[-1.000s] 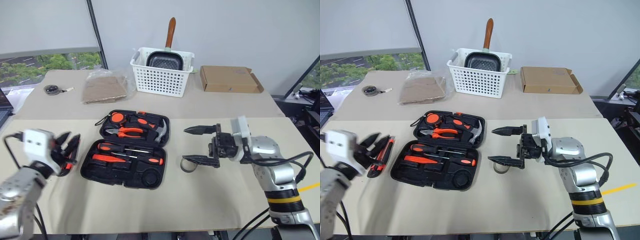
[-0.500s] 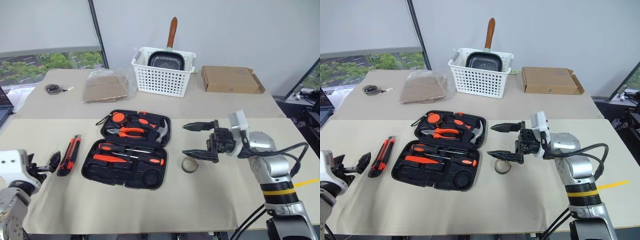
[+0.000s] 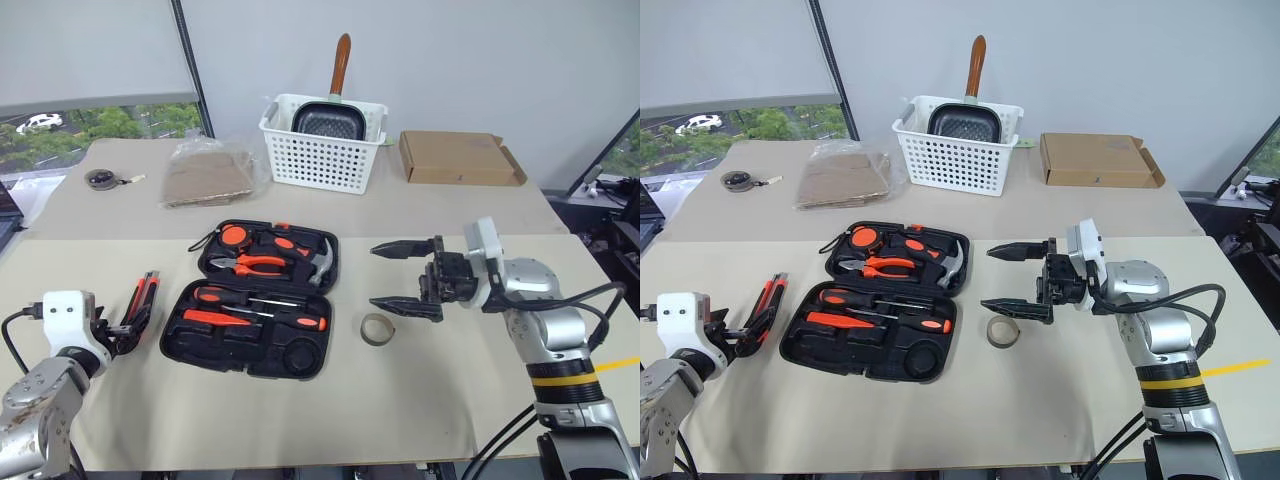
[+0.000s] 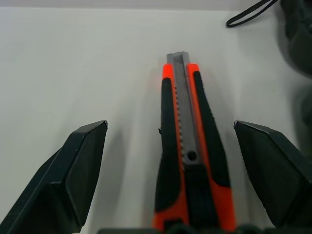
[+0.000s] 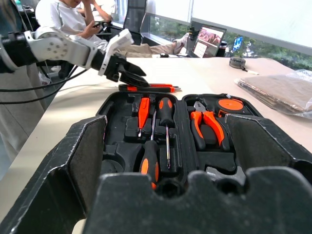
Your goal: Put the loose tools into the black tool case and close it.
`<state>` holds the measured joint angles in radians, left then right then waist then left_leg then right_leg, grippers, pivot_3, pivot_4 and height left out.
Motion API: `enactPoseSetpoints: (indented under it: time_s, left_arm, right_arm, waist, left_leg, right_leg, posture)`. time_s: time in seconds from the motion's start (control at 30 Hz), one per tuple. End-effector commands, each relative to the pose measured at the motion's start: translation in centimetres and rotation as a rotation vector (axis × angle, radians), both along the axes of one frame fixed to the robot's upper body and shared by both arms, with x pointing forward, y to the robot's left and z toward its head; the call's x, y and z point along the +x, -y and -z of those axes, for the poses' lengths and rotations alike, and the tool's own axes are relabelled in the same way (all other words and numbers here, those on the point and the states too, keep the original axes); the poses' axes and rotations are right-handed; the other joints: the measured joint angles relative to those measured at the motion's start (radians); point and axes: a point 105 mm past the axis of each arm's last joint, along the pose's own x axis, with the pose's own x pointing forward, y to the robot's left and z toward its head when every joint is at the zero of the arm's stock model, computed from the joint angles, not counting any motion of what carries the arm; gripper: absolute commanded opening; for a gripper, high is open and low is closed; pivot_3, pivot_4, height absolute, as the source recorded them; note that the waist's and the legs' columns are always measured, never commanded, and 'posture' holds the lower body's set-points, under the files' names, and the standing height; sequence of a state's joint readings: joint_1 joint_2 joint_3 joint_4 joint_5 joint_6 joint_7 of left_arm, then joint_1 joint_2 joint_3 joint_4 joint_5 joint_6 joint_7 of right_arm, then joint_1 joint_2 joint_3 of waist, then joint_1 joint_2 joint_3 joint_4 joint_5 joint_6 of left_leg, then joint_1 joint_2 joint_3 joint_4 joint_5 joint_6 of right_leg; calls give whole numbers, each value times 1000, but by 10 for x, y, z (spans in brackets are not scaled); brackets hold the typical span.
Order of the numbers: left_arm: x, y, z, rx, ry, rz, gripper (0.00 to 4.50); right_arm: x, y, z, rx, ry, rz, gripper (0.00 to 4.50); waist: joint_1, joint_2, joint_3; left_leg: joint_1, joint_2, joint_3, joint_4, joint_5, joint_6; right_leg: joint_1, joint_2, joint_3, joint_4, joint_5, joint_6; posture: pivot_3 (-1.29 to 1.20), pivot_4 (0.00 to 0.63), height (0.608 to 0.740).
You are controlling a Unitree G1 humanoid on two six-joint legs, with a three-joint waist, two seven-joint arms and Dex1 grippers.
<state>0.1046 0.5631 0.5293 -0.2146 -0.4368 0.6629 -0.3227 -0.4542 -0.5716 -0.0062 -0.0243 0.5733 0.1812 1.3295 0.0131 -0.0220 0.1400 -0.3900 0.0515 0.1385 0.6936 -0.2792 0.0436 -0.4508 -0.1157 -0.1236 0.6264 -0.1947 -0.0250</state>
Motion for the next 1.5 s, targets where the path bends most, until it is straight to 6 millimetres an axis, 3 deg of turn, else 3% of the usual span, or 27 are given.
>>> enactPoseSetpoints:
  time_s: [0.03,0.23,0.3,0.4,0.47,0.53,0.67,0.73,0.83,1.0,1.1,1.37,1.5]
  left_arm:
    - [-1,-4,3,-14,-61,-22,3928]
    - [-3,-10,4,21,-106,-38,1933]
    - [-2,-16,-1,50,-71,-54,1799]
    - [8,-19,-28,117,86,-13,1797]
    - [16,-7,-50,102,209,97,1796]
    - [20,23,-84,88,358,338,1796]
    - [13,74,-108,49,426,762,1796]
    - [4,99,-104,73,363,1001,1796]
    - [-8,119,-89,152,234,1263,1796]
    - [-21,123,-59,337,63,1589,1796]
    - [-18,115,-47,435,-26,1683,1796]
    - [1,101,-38,589,-143,1774,1796]
    - [7,104,-36,603,-150,1809,1796]
  right_arm:
    - [-3,0,-15,5,64,-3,4500]
    - [-4,1,-15,6,65,7,4500]
    - [-4,1,-15,7,66,9,4500]
    - [-3,1,-15,7,69,11,4500]
    - [-3,1,-16,8,69,12,4500]
    - [-2,1,-16,8,69,12,4500]
    - [0,1,-16,10,70,12,4500]
    - [0,0,-16,10,70,11,4500]
    - [0,-1,-17,13,73,9,4500]
    - [-1,1,-17,11,79,17,4500]
    - [-3,2,-16,13,82,30,4500]
    - [-9,6,-14,18,84,71,4500]
    - [-10,6,-14,23,86,82,4500]
  waist:
    - [-1,0,0]
    - [-1,0,0]
    - [-2,0,0]
    - [-1,0,0]
    - [0,0,0]
    - [6,-1,0]
    - [10,-2,0]
    - [5,-1,0]
    - [-1,0,1]
    - [-4,0,1]
    - [-2,1,1]
    - [0,1,2]
    - [-1,1,2]
  left_leg:
    - [0,0,0,0,0,0]
    - [1,0,0,0,0,-1]
    - [1,0,0,0,0,-1]
    - [0,0,0,0,0,-1]
    - [0,0,0,0,0,-2]
    - [-2,0,0,0,0,-2]
    - [-4,-1,0,1,0,-2]
    - [-4,-1,1,0,1,-2]
    - [-4,-2,3,0,5,-5]
    - [-4,0,4,-1,6,-3]
    - [-3,1,3,-1,4,0]
    - [-4,0,3,0,3,8]
    - [-5,0,3,0,3,9]
  right_leg:
    - [0,0,0,0,0,0]
    - [0,0,0,0,0,0]
    - [0,-1,0,0,0,0]
    - [-1,-5,-1,1,0,0]
    - [-2,-6,-1,1,0,0]
    - [-2,-7,-2,1,1,-1]
    - [-5,-8,-3,0,2,-4]
    - [-4,-7,-3,0,2,-3]
    - [-4,-3,-2,0,1,-1]
    - [-5,2,-1,0,-1,0]
    - [-6,4,-1,0,-2,-1]
    - [-5,2,0,1,-1,0]
    - [-5,3,0,0,-2,1]
  posture:
    - [0,150,700]
    - [0,150,700]
    - [0,150,700]
    - [0,150,700]
    - [0,150,700]
    - [0,150,700]
    - [0,150,700]
    - [0,150,700]
    - [0,150,700]
    - [0,150,700]
    - [0,150,700]
    - [0,150,700]
    - [0,150,700]
